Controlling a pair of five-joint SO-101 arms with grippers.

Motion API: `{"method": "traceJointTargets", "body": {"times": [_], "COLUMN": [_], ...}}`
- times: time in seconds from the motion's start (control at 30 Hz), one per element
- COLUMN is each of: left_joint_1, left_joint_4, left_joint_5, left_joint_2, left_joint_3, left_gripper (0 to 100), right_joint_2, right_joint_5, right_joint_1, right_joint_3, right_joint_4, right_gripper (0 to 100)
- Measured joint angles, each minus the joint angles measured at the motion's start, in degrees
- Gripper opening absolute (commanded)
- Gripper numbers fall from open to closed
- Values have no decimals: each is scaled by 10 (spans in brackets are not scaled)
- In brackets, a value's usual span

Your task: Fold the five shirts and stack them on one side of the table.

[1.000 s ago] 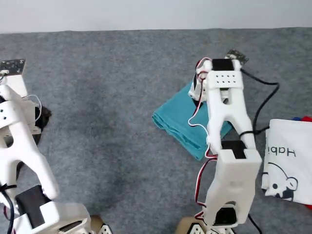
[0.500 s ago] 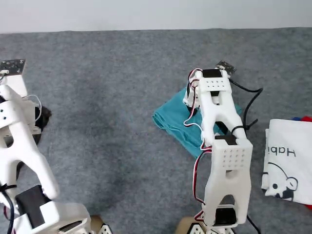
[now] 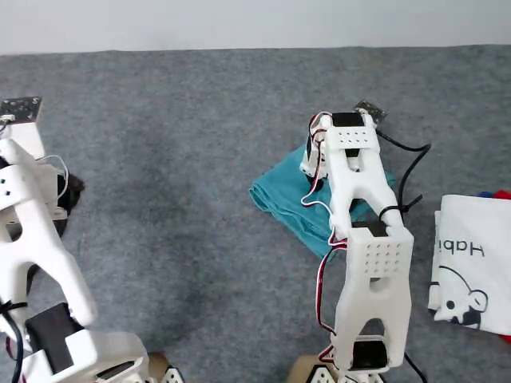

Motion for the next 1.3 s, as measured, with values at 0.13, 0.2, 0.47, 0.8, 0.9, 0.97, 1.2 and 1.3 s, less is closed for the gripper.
{"method": "traceJointTargets", "body": {"times": [0.13, 0.2, 0.47, 0.8, 0.9, 0.97, 1.2, 1.3], "left_joint_1": [0, 0, 0, 0, 0, 0, 0, 0], "left_joint_4": [0, 0, 0, 0, 0, 0, 0, 0], "left_joint_5": [0, 0, 0, 0, 0, 0, 0, 0], "left_joint_2": [0, 0, 0, 0, 0, 0, 0, 0], "left_joint_3": [0, 0, 0, 0, 0, 0, 0, 0], "left_gripper": [13, 13, 13, 13, 13, 13, 13, 13], "right_joint_2": [0, 0, -18, -150, -188, -209, -287, -320], "right_joint_5": [3, 9, 65, 244, 323, 374, 519, 578], "right_joint_1": [2, 3, 1, 65, 115, 151, 259, 302], "right_joint_3": [0, 0, -51, -51, -30, -15, 57, 87], "right_joint_4": [11, 13, 120, 183, 183, 183, 184, 184], "right_gripper": [9, 9, 9, 9, 9, 9, 9, 9]}}
